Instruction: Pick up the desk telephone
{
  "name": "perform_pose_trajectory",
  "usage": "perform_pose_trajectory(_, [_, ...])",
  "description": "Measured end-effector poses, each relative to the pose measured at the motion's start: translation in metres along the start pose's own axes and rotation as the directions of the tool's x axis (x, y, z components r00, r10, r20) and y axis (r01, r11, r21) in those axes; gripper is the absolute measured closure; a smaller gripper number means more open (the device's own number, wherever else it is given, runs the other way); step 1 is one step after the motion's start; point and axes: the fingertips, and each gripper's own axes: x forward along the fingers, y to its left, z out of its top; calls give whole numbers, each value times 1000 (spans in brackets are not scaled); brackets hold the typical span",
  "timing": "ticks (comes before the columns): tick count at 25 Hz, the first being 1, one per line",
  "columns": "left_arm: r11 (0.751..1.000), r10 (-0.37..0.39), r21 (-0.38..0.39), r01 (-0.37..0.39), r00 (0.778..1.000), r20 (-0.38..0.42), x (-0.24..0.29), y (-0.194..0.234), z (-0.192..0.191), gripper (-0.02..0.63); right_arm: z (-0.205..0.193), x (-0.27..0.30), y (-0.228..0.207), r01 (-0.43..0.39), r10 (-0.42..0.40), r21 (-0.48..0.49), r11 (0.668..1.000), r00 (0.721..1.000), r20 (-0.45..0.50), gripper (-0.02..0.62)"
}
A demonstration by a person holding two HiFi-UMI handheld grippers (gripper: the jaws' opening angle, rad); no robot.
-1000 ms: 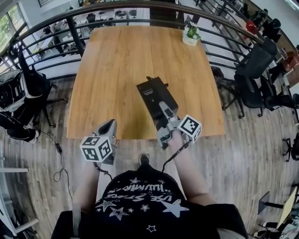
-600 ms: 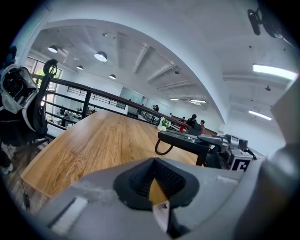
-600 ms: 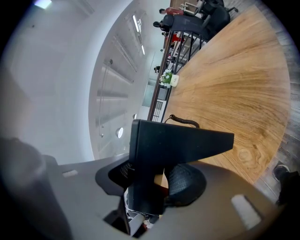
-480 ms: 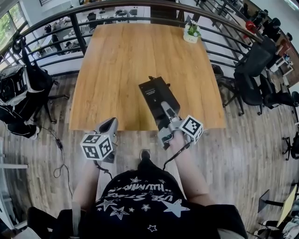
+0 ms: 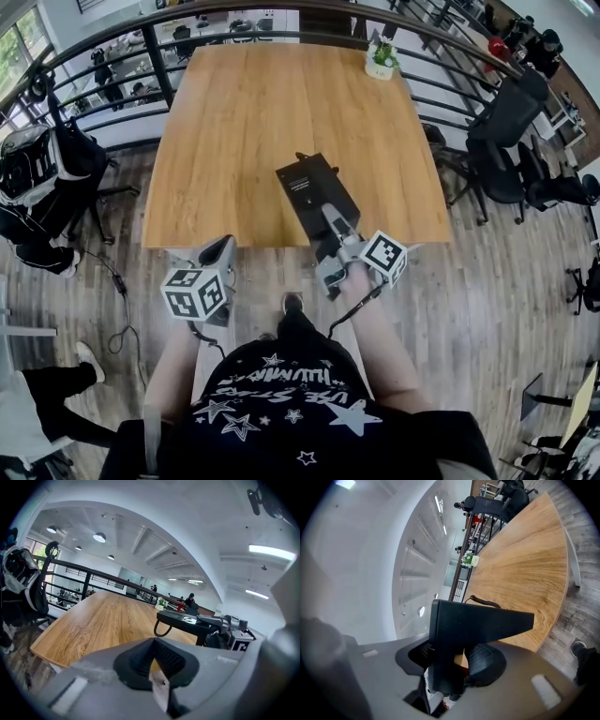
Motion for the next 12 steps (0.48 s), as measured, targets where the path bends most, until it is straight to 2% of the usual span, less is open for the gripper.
perform_pose_trajectory(12, [999,-32,25,32,999,-8,-29,-14,-17,604,-27,-35,2,-28,28,-5,1000,999,18,407])
